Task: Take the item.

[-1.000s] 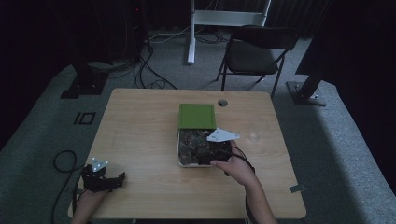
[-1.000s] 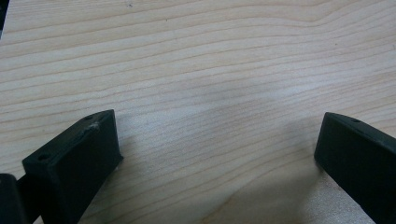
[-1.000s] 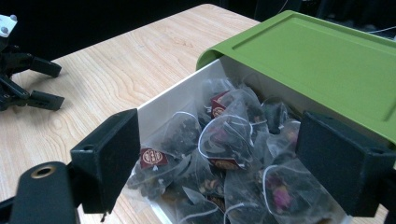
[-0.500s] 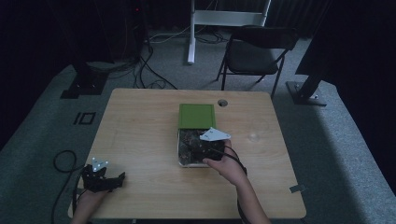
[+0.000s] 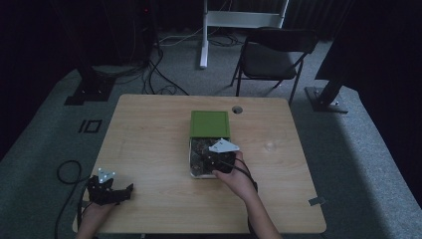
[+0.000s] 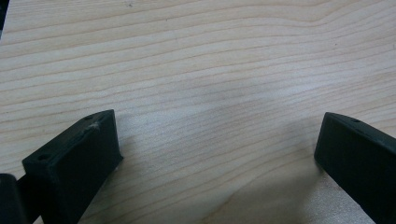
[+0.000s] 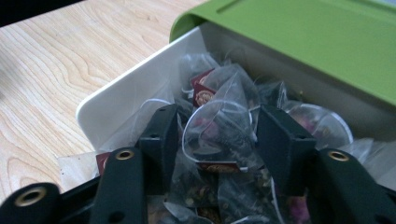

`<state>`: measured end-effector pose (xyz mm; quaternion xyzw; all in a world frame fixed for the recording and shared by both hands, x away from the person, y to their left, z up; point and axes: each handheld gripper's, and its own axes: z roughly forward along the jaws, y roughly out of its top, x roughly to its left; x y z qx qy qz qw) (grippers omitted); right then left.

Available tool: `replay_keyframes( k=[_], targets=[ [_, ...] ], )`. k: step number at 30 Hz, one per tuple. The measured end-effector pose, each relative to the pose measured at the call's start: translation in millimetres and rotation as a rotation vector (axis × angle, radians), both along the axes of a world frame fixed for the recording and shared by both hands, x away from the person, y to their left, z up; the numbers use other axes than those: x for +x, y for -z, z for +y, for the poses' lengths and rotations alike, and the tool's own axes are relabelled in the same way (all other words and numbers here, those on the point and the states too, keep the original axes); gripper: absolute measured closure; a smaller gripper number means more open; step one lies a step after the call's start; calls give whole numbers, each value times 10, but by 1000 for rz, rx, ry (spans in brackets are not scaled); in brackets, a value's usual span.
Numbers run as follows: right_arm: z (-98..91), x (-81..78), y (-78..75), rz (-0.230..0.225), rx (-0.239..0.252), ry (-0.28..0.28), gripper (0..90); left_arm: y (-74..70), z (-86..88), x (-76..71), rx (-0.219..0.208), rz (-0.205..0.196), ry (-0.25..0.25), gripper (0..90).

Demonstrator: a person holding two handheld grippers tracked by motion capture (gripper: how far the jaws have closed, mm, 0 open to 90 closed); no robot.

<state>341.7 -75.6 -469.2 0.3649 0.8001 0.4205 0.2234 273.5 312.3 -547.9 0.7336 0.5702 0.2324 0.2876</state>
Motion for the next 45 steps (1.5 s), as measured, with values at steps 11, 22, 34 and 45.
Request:
replay_keyframes(
  k=[11, 22, 34, 45],
  targets=[
    [38, -6, 95, 11, -21, 54, 674, 0, 0, 0, 0, 0, -1, 5],
    [-55, -48, -27, 11, 25, 31, 784, 0, 0, 0, 0, 0, 0, 5],
    [-137, -81, -196, -22, 87, 32, 807, 1, 0, 1, 0, -1, 0, 5],
    [-185, -84, -323, -37, 119, 26, 814, 0, 1, 0, 1, 0, 0, 5]
  ],
)
